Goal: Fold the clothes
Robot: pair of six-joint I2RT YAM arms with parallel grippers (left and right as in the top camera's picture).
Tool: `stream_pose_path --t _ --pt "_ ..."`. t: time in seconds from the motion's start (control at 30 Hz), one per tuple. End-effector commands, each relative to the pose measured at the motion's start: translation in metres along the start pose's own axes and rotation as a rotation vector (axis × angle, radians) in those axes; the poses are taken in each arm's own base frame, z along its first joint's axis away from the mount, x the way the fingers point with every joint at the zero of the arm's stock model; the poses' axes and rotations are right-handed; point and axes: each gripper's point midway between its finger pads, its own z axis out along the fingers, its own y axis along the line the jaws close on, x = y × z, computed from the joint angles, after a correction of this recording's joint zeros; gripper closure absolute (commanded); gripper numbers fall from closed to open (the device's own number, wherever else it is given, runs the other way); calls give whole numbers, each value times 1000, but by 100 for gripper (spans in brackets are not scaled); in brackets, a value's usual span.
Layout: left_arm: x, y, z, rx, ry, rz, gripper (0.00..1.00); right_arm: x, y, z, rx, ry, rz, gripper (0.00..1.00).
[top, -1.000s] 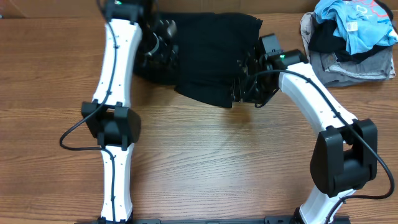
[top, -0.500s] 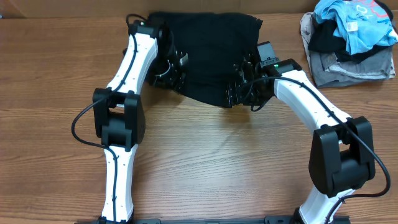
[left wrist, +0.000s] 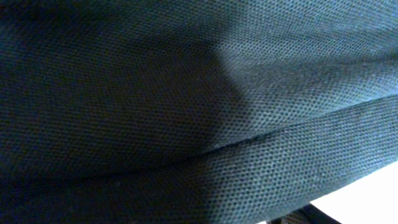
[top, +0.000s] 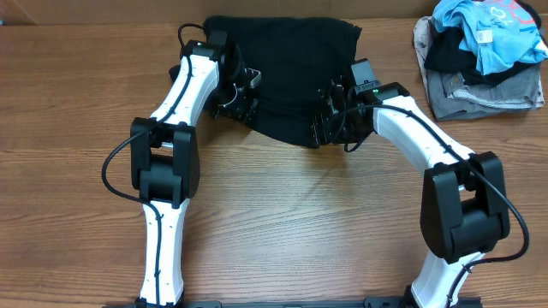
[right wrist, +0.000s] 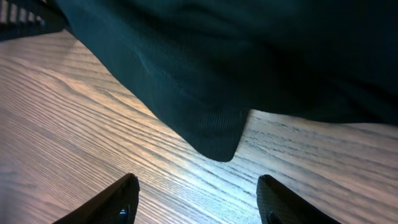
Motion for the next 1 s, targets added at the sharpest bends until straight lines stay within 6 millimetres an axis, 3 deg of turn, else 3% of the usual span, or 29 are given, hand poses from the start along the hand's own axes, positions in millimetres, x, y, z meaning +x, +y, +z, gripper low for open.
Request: stream_pose_path --t 0.0,0.13,0.3,0.43,0.67,0.8,0.97 --pt "1 -10 13 8 21 62 32 8 5 16 -11 38 -38 36" --pt "-3 -22 18 7 14 95 38 5 17 20 -19 23 -74 38" --pt "-9 -26 20 2 -3 96 78 3 21 22 -12 13 -93 48" --pt "-9 -23 19 1 -6 68 96 1 13 22 31 7 -78 52" --pt "-3 -25 9 9 25 -1 96 -2 9 19 36 -5 2 54" --pt "1 -37 -10 39 57 -31 96 -4 1 17 41 -13 67 53" --pt "3 -52 -38 80 74 -51 96 -5 -4 17 58 -15 75 42"
